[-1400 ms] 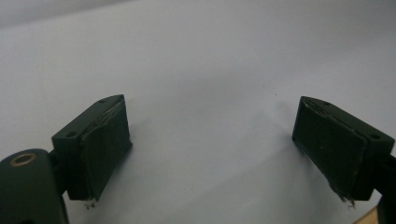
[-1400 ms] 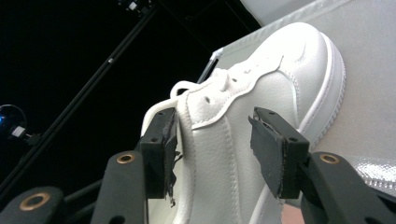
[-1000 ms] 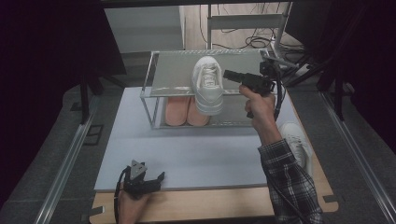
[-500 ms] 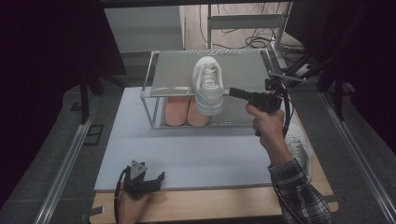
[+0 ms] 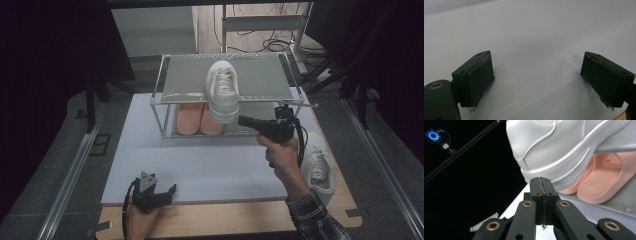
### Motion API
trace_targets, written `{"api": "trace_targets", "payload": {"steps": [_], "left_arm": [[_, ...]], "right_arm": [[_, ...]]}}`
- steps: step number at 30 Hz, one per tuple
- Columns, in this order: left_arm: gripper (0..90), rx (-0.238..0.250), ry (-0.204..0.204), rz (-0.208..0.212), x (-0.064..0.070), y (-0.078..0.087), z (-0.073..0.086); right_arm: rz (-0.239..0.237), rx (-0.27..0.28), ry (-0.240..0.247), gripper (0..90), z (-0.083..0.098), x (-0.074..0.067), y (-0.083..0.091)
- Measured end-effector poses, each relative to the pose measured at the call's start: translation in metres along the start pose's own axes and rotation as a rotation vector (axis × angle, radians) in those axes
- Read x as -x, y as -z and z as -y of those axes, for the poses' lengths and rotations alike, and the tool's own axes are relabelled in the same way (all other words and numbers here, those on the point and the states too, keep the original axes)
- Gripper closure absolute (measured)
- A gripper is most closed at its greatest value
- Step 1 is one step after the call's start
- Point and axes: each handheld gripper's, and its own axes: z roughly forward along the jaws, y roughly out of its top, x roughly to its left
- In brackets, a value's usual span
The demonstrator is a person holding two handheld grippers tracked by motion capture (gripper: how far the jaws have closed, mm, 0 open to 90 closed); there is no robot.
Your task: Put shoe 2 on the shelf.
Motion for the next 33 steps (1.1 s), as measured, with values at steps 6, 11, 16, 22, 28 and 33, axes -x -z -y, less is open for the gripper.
{"api": "trace_targets", "payload": {"steps": [6, 11, 16, 22, 28, 33], "left_arm": [[11.1, -0.001, -0.001, -0.001, 0.0, 0.0, 0.0], [11.1, 0.0, 0.0, 0.0, 0.0, 0.0, 0.0], [11.2, 0.0, -0.001, 0.0, 0.0, 0.0, 0.0], [11.1, 0.001, 0.0, 0.0, 0.0, 0.0, 0.0], [11.2, 0.001, 0.001, -0.001, 0.0, 0.0, 0.0], [11.2, 0.001, 0.0, -0.001, 0.0, 0.0, 0.0]], "right_arm": [[-0.007, -0.025, 0.01, 89.1, 0.007, -0.003, -0.01], [-0.004, -0.043, 0.011, 89.2, 0.01, -0.004, -0.018], [0.014, -0.046, 0.001, 89.2, 0.011, 0.0, -0.023], [-0.003, -0.038, -0.006, 89.4, 0.01, 0.004, -0.025], [0.024, -0.046, 0.004, 89.4, 0.007, 0.004, -0.033], [0.041, -0.048, -0.005, 89.4, 0.001, 0.008, -0.043]]}}
